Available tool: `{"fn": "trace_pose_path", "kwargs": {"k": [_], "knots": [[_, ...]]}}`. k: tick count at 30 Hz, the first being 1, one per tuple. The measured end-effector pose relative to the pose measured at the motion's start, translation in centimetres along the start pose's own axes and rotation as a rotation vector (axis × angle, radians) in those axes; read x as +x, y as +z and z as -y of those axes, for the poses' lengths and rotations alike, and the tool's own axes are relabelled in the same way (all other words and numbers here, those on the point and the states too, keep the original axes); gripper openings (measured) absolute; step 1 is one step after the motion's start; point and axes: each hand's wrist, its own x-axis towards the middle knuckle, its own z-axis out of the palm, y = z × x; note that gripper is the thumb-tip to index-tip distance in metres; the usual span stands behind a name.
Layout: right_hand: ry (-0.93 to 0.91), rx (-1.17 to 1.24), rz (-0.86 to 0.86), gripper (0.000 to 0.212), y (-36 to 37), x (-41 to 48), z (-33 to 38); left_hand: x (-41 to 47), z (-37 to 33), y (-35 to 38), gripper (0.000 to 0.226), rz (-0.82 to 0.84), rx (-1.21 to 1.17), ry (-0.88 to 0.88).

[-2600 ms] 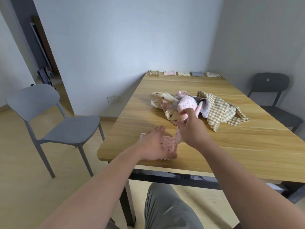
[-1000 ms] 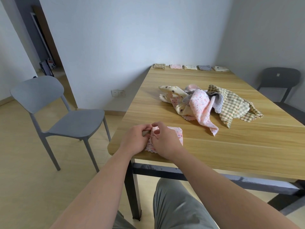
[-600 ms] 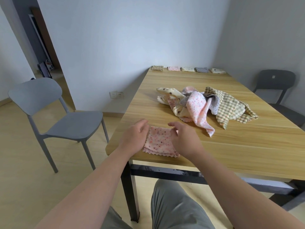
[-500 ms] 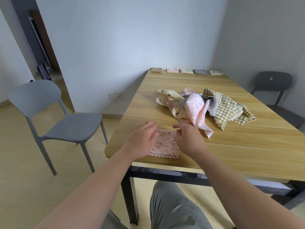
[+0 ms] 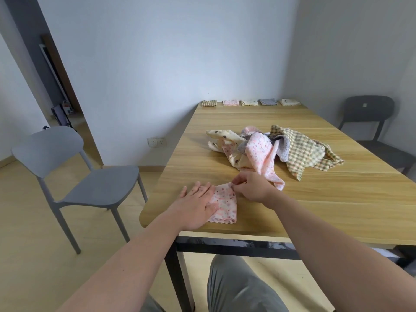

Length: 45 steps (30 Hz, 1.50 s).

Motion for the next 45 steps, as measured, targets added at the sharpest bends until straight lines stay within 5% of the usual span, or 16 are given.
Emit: {"fn": "trace_pose_path", "kwargs": {"k": [4,10,19,23,27,36,41,45], "knots": [[0.101,0.189,0.144,0.022,-0.9,0.6,0.6,0.3,0.1,-0.3,0.061,0.011,-0.032,-0.005],[0.106,0.026,0.289,0.036,-1.2,1.6,0.7,0.7,-0.2,-0.3,0.061,0.013,-0.049,-0.008],[0.105,-0.142,0.149,0.034,-0.4,0.9,1.1,0.6,0.0,0.6,0.058,-0.019,-0.043,-0.019],[0.171,0.015,0.073,0.026,-0.1,-0.5,1.2,0.6,-0.6,0.6,0.058,-0.026,-0.099,-0.062],[0.238,0.102,0.11,0.045,0.3,-2.1,1.6,0.6,-1.3,0.5,0.057,-0.028,-0.129,-0.124],[0.125,-0.131,-0.016,0.063,1.5,-3.1,0.8,0.3,-1.2,0.5,0.062,-0.027,-0.156,-0.151],[-0.195,-0.436,-0.233,0.054,2.9,-4.6,-0.2,-0.1,-0.4,0.6,0.061,-0.206,-0.116,-0.025],[-0.235,-0.651,0.118,0.072,3.3,-4.9,-1.0,0.1,-0.3,0.9,0.061,-0.074,-0.047,0.01]]}}
